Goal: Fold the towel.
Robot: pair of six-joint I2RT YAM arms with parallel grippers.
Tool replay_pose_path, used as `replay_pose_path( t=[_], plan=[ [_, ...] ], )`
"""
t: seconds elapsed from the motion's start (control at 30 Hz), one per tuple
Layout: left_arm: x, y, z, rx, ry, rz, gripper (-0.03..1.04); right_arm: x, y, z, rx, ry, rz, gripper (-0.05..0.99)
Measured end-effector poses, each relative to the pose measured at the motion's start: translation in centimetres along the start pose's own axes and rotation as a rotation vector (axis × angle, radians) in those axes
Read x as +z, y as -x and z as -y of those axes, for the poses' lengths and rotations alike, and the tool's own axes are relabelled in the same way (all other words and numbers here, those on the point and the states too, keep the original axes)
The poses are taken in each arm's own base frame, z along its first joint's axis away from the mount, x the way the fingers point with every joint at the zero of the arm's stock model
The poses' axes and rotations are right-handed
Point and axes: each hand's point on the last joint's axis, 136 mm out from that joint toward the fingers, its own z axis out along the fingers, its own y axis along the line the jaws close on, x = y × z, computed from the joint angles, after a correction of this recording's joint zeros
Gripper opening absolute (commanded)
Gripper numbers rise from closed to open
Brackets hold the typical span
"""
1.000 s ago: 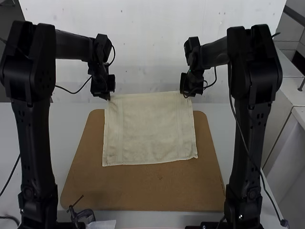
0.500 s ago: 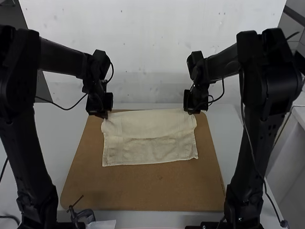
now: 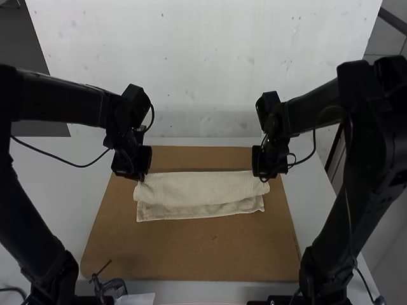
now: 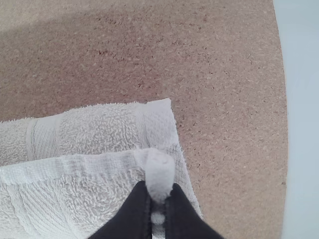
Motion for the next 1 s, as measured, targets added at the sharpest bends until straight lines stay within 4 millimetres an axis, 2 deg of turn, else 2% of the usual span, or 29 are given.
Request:
replay_pose_path(
  t=[0.13, 0.4, 0.63, 0.83, 1.0],
  plan=[
    [-0.7, -1.5, 0.2, 0.013, -0.002, 0.011, 0.01, -0.9, -1.2, -0.2, -0.022, 0.011, 0.015, 0.01],
    [-0.7, -4.4, -0.7, 0.011, 0.009, -0.013, 0.01, -1.5, -3.3, -0.2, -0.043, 0.023, 0.013, 0.01],
    [0.3, -3.2, -0.7, 0.0, 0.014, 0.045, 0.01, -1.1, -2.0, -0.5, -0.036, 0.027, 0.065, 0.01],
    [2.7, -2.2, -0.9, -0.012, 0.038, 0.029, 0.01, 1.0, -2.3, -0.5, -0.042, 0.003, 0.019, 0.01],
    [4.5, -1.9, -0.8, -0.008, 0.061, -0.004, 0.02, 1.9, -1.6, -0.7, -0.041, -0.006, 0.027, 0.01]
  ],
)
